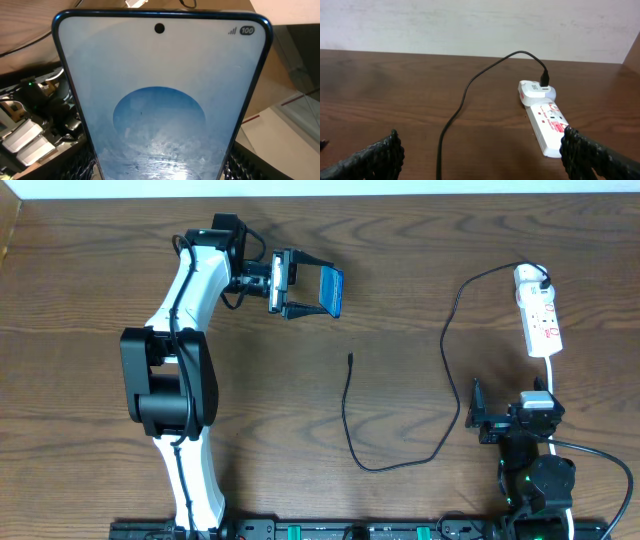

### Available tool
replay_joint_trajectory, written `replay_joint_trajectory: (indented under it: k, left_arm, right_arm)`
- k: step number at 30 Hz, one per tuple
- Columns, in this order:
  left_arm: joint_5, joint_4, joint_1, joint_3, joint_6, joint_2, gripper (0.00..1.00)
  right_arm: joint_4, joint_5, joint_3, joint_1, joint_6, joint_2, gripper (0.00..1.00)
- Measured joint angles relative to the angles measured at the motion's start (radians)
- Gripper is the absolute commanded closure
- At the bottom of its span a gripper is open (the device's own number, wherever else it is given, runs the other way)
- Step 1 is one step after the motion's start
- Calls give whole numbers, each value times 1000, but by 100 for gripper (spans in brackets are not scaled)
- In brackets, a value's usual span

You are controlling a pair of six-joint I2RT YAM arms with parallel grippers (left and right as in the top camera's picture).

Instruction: Plug charger to phone and switch on socket

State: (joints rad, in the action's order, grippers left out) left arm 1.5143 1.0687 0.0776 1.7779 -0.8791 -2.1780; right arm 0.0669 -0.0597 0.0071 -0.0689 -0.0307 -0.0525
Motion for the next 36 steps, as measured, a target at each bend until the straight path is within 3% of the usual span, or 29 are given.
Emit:
replay_joint_trajectory:
  k: [21,36]
  left_arm:
    - [-1,0,0,0,171,0,93]
    - [-36,0,0,0,196,0,93]
  right_arm:
    - [0,0,0,0,0,0,1]
    - [0,0,0,0,0,0,1]
